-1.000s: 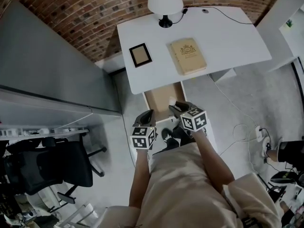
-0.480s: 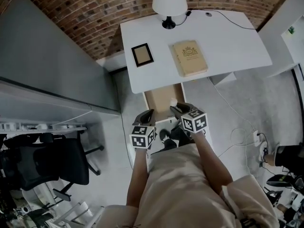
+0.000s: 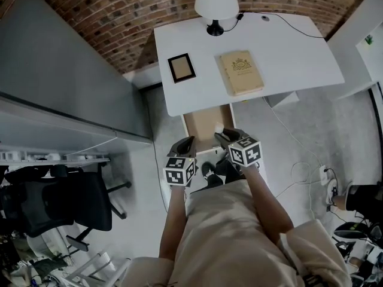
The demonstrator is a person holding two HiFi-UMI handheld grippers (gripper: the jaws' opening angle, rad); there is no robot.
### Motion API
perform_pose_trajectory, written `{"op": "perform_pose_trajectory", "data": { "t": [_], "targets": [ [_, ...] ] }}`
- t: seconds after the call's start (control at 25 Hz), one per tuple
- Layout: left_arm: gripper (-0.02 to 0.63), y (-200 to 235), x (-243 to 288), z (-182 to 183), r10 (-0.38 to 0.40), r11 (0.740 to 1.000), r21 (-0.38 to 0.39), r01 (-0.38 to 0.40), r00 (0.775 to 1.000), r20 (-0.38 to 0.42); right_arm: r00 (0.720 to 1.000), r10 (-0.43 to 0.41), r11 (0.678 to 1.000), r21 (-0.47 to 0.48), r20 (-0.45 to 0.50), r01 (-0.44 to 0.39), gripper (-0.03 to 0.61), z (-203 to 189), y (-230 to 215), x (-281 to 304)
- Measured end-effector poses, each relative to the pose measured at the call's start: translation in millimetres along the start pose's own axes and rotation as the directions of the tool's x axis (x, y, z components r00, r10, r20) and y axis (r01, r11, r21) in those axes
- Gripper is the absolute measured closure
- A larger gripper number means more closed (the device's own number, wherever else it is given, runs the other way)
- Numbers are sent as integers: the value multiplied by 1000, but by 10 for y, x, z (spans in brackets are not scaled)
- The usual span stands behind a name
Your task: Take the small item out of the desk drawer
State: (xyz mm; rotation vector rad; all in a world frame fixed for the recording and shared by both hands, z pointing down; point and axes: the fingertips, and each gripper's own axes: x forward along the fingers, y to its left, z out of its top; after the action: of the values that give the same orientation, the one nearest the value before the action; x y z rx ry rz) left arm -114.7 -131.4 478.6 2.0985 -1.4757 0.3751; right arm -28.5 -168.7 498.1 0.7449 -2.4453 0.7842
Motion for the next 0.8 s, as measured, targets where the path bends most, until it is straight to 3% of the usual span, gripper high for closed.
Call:
{"op": "perform_pose_trajectory", "data": {
  "t": [0.8],
  "targets": [
    [597, 96, -88, -63, 34, 999, -10, -34, 999, -2, 998, 6, 999, -33, -69, -8, 433, -133, 56, 92]
  ]
}}
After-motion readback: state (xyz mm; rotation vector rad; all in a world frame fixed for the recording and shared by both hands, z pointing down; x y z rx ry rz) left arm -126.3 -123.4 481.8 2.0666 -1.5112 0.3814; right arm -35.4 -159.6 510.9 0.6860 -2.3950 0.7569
